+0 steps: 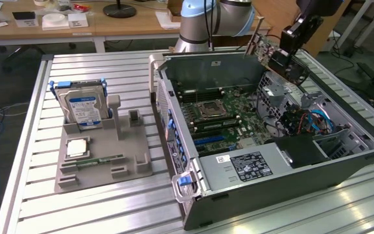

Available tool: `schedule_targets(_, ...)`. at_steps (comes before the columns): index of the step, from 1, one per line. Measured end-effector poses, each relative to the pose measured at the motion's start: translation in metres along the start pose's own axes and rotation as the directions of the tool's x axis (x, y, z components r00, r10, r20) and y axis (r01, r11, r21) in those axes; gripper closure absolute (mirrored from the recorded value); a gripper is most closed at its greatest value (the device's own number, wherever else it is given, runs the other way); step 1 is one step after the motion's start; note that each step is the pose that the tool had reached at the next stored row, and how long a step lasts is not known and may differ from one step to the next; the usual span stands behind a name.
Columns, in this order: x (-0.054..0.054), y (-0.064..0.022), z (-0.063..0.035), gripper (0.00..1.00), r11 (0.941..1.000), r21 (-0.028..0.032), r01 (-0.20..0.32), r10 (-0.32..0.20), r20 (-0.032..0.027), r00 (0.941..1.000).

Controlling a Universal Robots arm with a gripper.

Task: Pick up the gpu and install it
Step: 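Insert the gpu into the slot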

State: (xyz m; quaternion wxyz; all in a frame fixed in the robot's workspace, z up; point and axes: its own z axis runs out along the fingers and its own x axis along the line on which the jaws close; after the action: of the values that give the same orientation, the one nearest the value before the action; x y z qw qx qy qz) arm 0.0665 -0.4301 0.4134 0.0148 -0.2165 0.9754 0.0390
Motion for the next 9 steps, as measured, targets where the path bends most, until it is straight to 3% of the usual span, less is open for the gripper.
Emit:
schedule_targets(5, 0.0000, 0.0000, 0.0005, 0.73, 0.9959, -0.0044, 0.091, -0.091, -0.0062, 0.9959)
schedule_targets(9, 0.0000, -0.0001, 0.0009, 0.73, 0.9865, -0.0084, 0.163, -0.163, -0.0108, 0.9865)
